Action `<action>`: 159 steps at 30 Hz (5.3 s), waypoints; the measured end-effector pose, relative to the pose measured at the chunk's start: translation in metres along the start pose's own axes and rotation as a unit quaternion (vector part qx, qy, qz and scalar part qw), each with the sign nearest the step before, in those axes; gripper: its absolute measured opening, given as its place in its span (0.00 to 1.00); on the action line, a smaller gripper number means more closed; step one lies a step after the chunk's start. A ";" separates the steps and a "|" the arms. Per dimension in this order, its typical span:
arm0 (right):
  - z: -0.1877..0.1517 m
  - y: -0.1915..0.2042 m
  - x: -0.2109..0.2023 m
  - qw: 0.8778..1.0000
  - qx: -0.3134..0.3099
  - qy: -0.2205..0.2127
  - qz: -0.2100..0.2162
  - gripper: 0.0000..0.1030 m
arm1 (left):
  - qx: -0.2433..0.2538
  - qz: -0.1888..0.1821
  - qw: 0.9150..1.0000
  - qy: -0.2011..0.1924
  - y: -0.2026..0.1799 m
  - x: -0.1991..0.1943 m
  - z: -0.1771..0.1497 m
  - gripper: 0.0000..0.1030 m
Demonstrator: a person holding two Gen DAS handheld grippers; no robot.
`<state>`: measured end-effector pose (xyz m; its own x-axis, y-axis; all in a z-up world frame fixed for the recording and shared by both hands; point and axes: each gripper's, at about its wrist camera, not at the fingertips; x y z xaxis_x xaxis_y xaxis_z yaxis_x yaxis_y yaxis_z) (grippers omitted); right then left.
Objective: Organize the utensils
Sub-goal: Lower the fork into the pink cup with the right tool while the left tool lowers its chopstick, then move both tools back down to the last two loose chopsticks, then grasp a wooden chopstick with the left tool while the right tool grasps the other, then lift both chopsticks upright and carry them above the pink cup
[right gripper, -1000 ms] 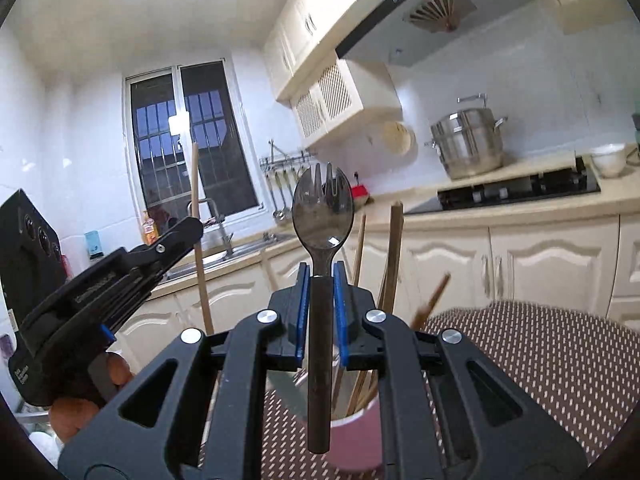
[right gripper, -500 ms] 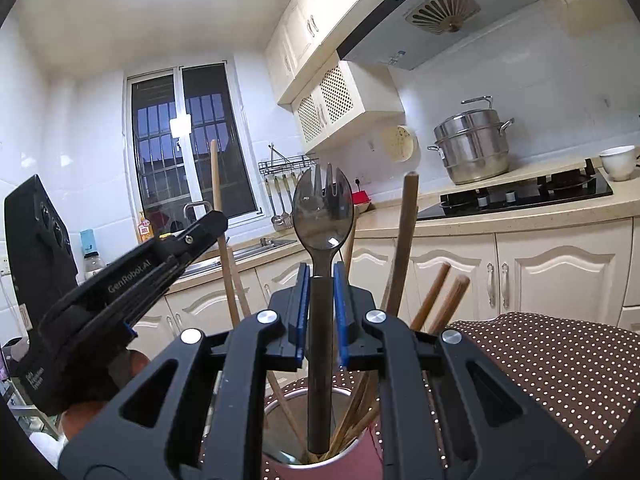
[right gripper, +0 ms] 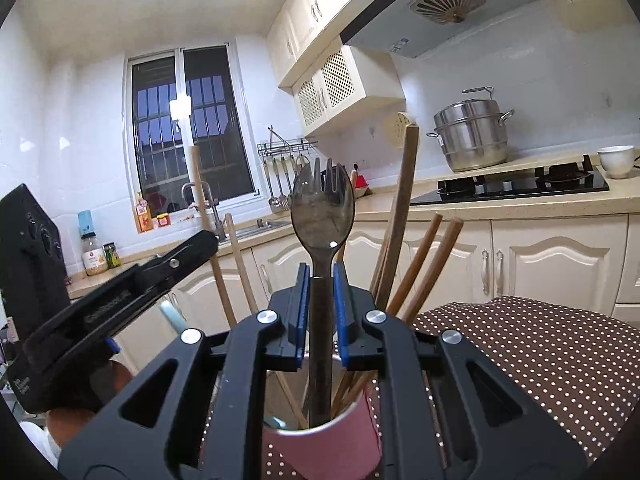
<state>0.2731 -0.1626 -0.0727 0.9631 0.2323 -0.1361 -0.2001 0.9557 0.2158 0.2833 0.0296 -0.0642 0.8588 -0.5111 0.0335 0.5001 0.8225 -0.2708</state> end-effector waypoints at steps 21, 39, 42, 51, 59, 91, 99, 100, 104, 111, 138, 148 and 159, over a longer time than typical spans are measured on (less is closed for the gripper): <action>-0.016 0.011 -0.027 0.995 -0.015 0.081 -0.049 0.12 | -0.044 0.038 0.989 0.139 -0.010 -0.031 -0.009 0.52; -0.012 0.039 -0.055 0.994 -0.022 0.081 -0.069 0.65 | -0.045 0.071 0.979 0.188 -0.017 -0.088 -0.005 0.60; -0.009 0.039 -0.063 0.994 -0.021 0.080 -0.074 0.67 | -0.044 0.069 0.978 0.190 -0.024 -0.093 -0.003 0.60; -0.004 0.028 -0.101 0.992 -0.019 0.096 -0.077 0.72 | -0.032 0.056 0.974 0.218 -0.054 -0.099 -0.011 0.63; -0.011 0.014 -0.126 0.986 -0.050 0.147 -0.059 0.75 | -0.061 0.028 0.953 0.296 -0.075 -0.087 -0.046 0.65; -0.073 -0.086 -0.133 0.936 -0.003 0.331 -0.119 0.75 | -0.082 0.068 0.837 0.537 -0.094 0.054 -0.149 0.33; -0.069 -0.086 -0.119 0.932 -0.006 0.340 -0.122 0.75 | -0.067 0.073 0.837 0.539 -0.089 0.064 -0.150 0.06; -0.069 -0.085 -0.116 0.931 -0.006 0.344 -0.120 0.75 | -0.075 0.069 0.838 0.536 -0.085 0.062 -0.149 0.06; -0.071 -0.076 -0.102 0.923 -0.017 0.366 -0.115 0.75 | -0.101 0.054 0.847 0.519 -0.072 0.038 -0.146 0.06; -0.073 -0.053 -0.066 0.902 -0.043 0.418 -0.097 0.75 | -0.118 0.039 0.860 0.494 -0.052 -0.007 -0.133 0.06; -0.089 -0.023 -0.010 0.853 -0.103 0.504 -0.088 0.06 | -0.066 0.053 0.887 0.454 -0.052 -0.057 -0.107 0.06; -0.049 -0.049 -0.072 0.902 -0.039 0.428 -0.047 0.06 | -0.031 0.014 0.910 0.414 -0.088 -0.069 -0.093 0.06; 0.001 -0.061 -0.129 0.955 0.032 0.295 -0.007 0.06 | 0.017 -0.063 0.938 0.340 -0.137 -0.085 -0.073 0.06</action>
<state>0.1613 -0.2508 -0.0676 0.6933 0.2984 -0.6560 -0.1580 0.9511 0.2656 0.1338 -0.0583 -0.1001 0.5283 -0.6366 -0.5618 0.6067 0.7459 -0.2747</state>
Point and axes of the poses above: each gripper's, at about its wrist camera, not at the fingertips, and x roughly the way its jaws point, y to its left, z to its top, and after that the axes turned 12 degrees about -z, right-handed
